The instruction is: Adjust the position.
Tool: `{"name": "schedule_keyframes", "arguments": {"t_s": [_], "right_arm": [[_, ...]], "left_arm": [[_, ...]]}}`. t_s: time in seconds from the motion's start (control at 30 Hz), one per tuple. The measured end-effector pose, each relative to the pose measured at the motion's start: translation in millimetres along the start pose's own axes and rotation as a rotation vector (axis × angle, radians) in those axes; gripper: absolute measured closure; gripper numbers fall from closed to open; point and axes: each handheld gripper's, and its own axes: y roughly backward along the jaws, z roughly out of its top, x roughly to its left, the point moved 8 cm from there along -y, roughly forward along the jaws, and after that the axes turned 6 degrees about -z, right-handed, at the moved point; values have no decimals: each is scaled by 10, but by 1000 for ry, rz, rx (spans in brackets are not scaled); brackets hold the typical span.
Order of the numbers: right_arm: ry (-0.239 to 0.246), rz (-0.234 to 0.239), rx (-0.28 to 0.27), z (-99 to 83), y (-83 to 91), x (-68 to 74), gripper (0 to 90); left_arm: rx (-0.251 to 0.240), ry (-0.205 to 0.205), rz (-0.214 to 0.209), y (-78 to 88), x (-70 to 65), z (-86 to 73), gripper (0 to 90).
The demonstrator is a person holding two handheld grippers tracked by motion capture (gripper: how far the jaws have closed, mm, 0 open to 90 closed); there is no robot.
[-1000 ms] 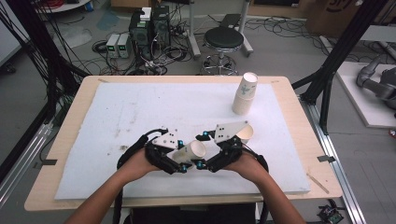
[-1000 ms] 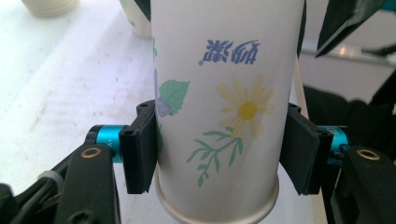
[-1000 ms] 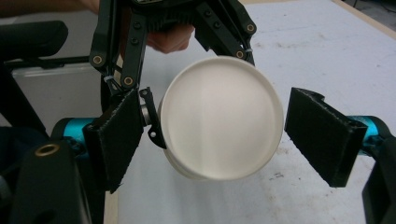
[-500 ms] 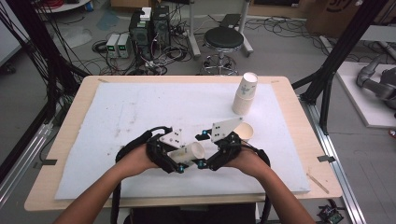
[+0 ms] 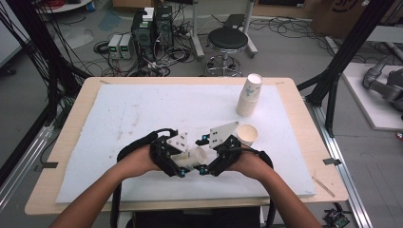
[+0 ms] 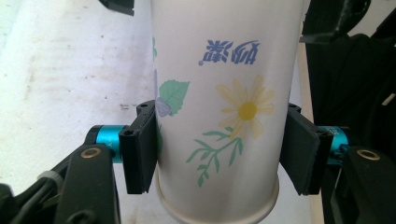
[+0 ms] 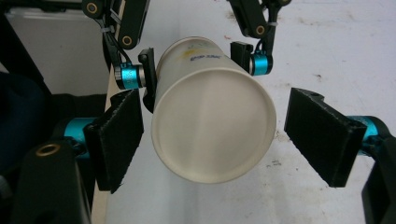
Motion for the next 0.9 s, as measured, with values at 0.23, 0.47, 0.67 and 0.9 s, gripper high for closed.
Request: {"name": "schedule_keyframes", "arguments": {"t_s": [0.23,0.47,0.67,0.9], "right_arm": [[48,35,39,-31,-64,61,306],[51,64,43,-38,-63,75,373],[22,83,32,-44,-12,63,372],[-17,84,-19,-33,85,15,372]], "left_arm": [[2,3,-24,-34,-42,6,362],[-14,-16,-32,-47,-51,-16,359],[-160,-11,-21,-10,-48,-42,238],[-326,30,-2,108,-40,-135,195]]}}
